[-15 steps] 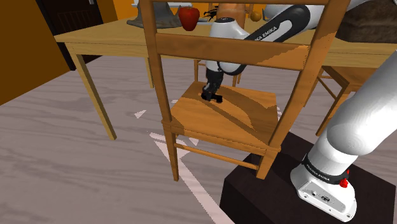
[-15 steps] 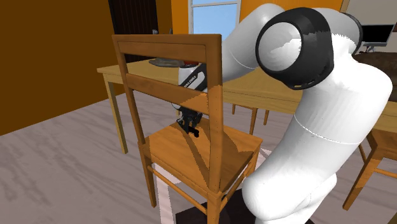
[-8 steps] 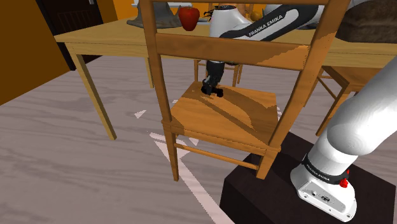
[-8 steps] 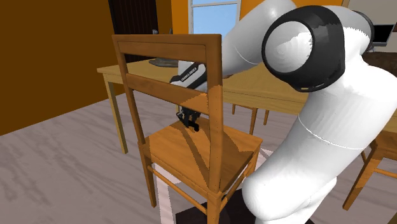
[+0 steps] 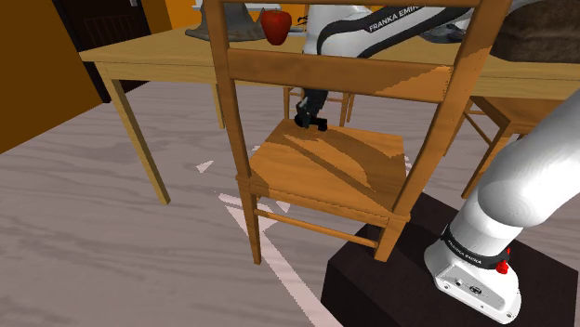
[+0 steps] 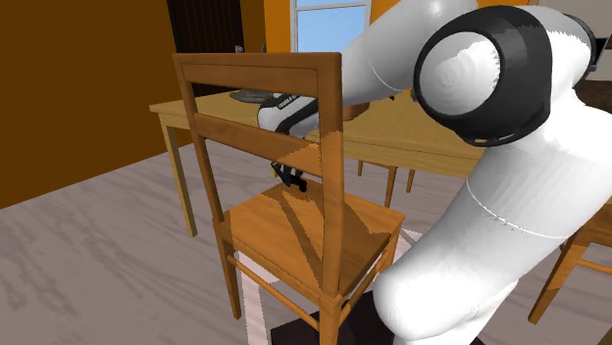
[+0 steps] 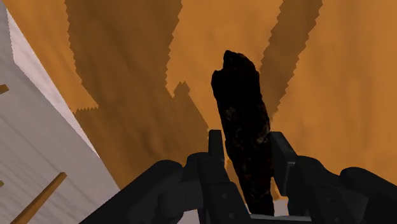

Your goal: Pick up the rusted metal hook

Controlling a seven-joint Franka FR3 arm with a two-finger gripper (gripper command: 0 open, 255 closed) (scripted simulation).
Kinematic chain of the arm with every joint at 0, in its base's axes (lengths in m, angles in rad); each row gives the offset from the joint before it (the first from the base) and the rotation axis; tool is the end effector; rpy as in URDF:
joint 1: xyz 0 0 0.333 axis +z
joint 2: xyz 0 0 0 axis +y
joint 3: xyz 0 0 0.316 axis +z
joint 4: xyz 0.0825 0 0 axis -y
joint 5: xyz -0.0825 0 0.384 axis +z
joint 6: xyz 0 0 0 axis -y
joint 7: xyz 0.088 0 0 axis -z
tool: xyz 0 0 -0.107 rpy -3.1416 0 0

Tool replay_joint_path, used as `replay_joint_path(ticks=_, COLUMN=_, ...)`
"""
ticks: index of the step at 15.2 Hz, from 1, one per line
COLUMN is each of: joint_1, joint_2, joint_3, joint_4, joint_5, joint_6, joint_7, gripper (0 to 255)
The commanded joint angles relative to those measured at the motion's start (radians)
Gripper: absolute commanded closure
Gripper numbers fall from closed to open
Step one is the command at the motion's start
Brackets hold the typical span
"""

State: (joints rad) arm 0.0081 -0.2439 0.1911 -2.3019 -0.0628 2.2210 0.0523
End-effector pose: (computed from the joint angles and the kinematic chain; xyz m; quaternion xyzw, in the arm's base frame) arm 0.4766 0.0974 0.4593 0.9917 0.0890 0.0843 0.0392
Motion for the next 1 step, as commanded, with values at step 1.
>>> replay_joint_path(ticks=1, joint_1=0.000, joint_2=-0.001, joint_3=0.000, joint_4=0.007, joint_5=0.001, joint_6=-0.008, joint_7=-0.001, gripper=255)
